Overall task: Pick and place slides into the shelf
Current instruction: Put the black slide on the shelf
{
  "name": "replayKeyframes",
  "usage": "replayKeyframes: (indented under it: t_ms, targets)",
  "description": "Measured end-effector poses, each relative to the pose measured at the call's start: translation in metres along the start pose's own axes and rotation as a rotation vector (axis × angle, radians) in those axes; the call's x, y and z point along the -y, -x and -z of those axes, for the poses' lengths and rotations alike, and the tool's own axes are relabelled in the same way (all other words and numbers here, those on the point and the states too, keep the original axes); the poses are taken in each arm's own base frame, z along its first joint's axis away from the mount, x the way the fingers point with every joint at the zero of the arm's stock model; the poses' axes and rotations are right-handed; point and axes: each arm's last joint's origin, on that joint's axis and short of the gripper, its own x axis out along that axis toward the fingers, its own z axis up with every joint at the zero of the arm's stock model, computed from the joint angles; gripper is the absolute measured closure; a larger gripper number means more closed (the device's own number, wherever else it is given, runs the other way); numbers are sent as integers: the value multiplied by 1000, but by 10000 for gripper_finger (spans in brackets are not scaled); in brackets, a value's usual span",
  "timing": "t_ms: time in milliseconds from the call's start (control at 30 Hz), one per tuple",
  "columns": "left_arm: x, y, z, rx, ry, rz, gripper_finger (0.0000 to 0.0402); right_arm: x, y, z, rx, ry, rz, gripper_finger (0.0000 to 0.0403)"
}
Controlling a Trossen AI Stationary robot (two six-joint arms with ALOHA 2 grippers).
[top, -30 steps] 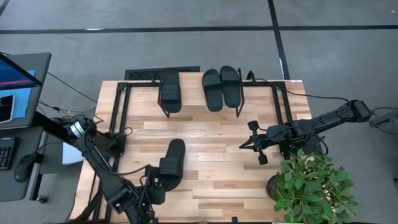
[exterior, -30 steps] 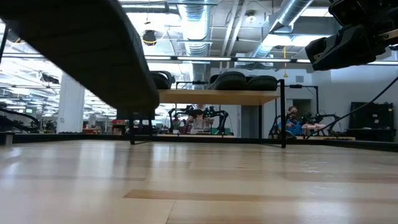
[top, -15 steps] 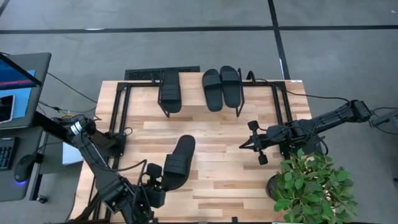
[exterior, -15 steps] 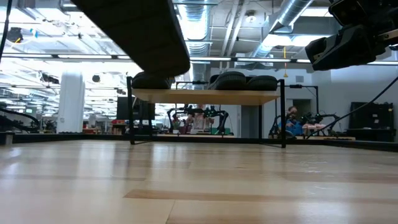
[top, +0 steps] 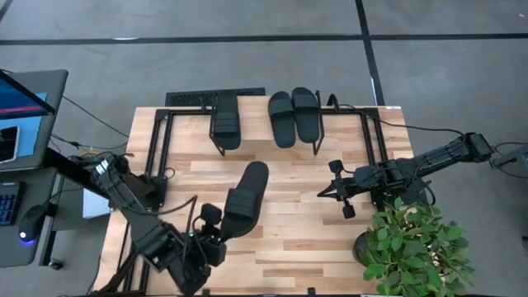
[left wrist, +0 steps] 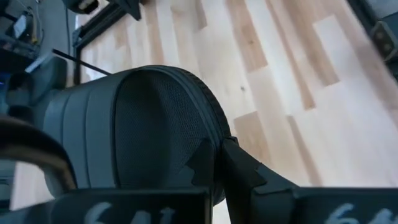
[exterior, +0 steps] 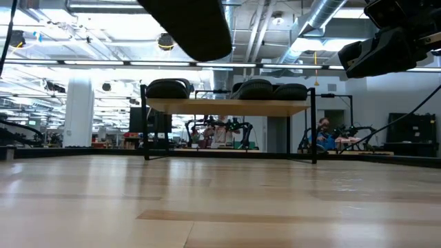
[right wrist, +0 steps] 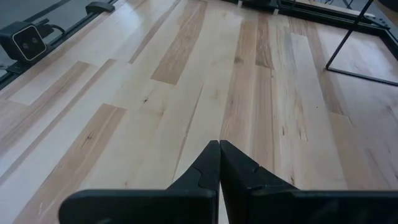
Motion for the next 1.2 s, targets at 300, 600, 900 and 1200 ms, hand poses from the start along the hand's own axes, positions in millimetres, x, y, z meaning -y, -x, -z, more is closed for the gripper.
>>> replayKeyframes:
  t_ms: [300, 600, 900, 1200]
  targets:
    - [-43, -7, -19, 2, -63, -28, 401, 0, 0, 0, 0, 0, 0, 403]
    - [-86, -11, -29, -19, -75, -65, 401, 0, 0, 0, -3, 7, 0, 403]
    - [-131, -27, -28, -85, -52, -92, 401, 0, 0, 0, -4, 9, -1, 403]
    - [-177, -46, -21, -145, -10, -122, 401, 0, 0, 1, -10, 12, -1, 403]
